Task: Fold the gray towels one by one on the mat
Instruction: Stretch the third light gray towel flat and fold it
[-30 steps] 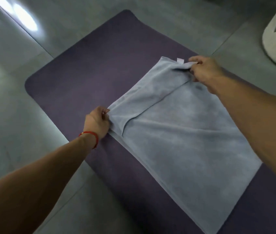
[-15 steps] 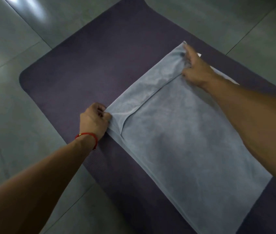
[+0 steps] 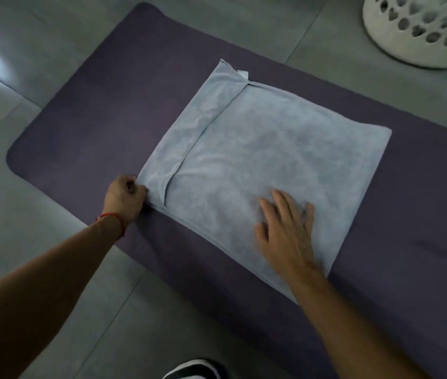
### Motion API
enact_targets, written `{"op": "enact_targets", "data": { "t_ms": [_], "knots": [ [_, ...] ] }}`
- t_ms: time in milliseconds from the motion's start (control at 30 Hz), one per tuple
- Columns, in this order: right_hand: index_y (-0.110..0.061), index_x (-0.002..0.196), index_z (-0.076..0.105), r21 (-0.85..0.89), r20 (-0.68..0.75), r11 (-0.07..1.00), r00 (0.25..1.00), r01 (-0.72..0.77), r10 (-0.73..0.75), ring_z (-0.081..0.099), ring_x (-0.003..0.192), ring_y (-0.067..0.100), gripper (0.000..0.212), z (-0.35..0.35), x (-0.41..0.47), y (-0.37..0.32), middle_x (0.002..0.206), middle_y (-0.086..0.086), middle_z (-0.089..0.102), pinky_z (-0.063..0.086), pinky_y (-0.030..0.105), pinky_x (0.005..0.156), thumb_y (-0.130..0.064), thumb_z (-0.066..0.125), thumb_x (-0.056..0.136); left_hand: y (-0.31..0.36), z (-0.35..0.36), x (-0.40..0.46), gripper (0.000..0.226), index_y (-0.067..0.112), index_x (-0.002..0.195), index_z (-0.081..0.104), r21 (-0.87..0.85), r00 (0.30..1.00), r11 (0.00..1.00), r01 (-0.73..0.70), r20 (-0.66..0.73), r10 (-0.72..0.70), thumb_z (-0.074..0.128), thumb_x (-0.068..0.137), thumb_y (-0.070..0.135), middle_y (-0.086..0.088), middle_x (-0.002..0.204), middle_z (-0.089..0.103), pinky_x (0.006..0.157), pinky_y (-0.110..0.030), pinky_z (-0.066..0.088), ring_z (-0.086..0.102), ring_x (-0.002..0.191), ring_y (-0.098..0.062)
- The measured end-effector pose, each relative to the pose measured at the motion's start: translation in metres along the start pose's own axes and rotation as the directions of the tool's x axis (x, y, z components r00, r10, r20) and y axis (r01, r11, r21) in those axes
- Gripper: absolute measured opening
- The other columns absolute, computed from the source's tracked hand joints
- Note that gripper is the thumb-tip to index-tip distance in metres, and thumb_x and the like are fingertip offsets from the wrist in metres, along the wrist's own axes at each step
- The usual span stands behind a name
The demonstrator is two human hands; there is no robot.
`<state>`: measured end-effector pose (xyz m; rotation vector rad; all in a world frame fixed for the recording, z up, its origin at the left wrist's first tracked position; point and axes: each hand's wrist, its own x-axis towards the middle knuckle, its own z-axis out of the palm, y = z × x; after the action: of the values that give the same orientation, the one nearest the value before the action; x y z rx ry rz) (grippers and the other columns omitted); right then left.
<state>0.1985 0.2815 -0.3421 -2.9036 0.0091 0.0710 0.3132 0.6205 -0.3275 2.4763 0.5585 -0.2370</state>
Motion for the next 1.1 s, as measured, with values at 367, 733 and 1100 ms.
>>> {"op": "enact_targets", "data": {
  "t_ms": [367, 733, 1100],
  "knots": [
    [-0.004, 0.131, 0.049, 0.249, -0.168, 0.648, 0.627, -0.719, 0.760, 0.061, 0.099, 0.040, 0.052, 0.001, -0.112, -0.012, 0.113, 0.019, 0.064, 0.045, 0.047, 0.077, -0.032, 0.066, 0.090, 0.021, -0.012, 0.018, 0.025, 0.006, 0.096, 0.064, 0.165, 0.976, 0.985, 0.048, 0.200, -0.081, 0.075, 0.079, 0.020, -0.014, 0.097, 0.067, 0.078, -0.047, 0.061, 0.068, 0.079, -0.034],
    [0.003, 0.108, 0.054, 0.865, 0.338, -0.093, 0.436, -0.494, 0.834, 0.062, 0.046, 0.016, 0.027, -0.025, -0.131, -0.020, 0.082, 0.020, 0.070, 0.048, 0.027, 0.042, -0.015, 0.069, 0.094, -0.004, -0.072, 0.025, 0.018, -0.002, 0.107, 0.060, -0.267, 0.816, 0.929, 0.257, 0.575, -0.060, 0.065, 0.091, 0.002, -0.024, 0.099, 0.066, 0.055, -0.032, 0.061, 0.067, 0.076, -0.034],
    [-0.022, 0.100, 0.054, 0.898, 0.188, 0.130, 0.633, -0.420, 0.751, 0.067, 0.060, 0.031, 0.016, -0.044, -0.170, -0.041, 0.081, 0.015, 0.073, 0.057, 0.035, 0.054, -0.014, 0.068, 0.095, -0.057, -0.095, -0.005, 0.027, 0.016, 0.110, 0.054, -0.489, 0.761, 0.871, 0.046, 0.582, 0.287, 0.058, 0.094, -0.006, -0.024, 0.094, 0.060, 0.077, -0.034, 0.063, 0.070, 0.075, -0.030]
  ]
}}
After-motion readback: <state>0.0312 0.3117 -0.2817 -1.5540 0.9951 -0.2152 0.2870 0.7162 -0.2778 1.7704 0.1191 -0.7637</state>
